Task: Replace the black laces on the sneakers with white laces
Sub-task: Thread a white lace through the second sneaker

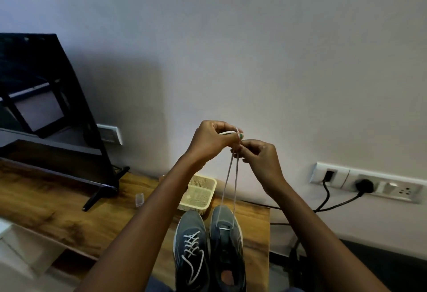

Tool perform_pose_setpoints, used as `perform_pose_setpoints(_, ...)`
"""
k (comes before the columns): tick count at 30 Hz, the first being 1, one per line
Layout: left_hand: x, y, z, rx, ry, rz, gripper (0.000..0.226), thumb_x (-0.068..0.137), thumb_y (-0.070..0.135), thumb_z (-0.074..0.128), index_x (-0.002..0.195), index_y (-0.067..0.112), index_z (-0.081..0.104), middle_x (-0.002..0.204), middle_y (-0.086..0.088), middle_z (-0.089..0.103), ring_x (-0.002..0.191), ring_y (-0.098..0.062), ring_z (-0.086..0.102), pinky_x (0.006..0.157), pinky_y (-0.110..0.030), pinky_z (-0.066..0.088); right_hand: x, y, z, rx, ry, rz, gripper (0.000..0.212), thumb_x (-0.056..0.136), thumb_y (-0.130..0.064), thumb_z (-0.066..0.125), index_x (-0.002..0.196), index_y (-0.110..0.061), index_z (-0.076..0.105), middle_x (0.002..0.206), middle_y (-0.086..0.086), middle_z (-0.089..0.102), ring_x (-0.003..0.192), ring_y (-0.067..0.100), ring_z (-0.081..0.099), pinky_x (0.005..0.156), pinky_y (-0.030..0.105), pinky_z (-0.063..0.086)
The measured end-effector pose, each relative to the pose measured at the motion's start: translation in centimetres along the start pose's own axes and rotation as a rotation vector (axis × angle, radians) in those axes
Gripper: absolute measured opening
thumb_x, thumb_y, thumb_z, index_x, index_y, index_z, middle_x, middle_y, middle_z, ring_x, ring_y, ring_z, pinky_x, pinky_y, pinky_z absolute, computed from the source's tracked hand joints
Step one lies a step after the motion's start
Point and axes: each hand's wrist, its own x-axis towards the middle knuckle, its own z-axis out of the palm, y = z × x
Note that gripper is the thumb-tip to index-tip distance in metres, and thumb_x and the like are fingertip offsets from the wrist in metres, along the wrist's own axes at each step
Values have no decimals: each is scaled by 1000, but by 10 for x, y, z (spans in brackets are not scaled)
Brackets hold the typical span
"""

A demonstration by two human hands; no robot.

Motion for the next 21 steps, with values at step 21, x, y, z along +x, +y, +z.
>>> perform_pose_setpoints(21,-2,-7,14,-22,-77,-4,22,92,20,62,110,13,72,104,2,72,99,-5,65,70,-4,45,-1,-1,-4,-129,114,-126,13,95,-16,56,92,-21,68,79,-7,69,73,7,68,71,24,56)
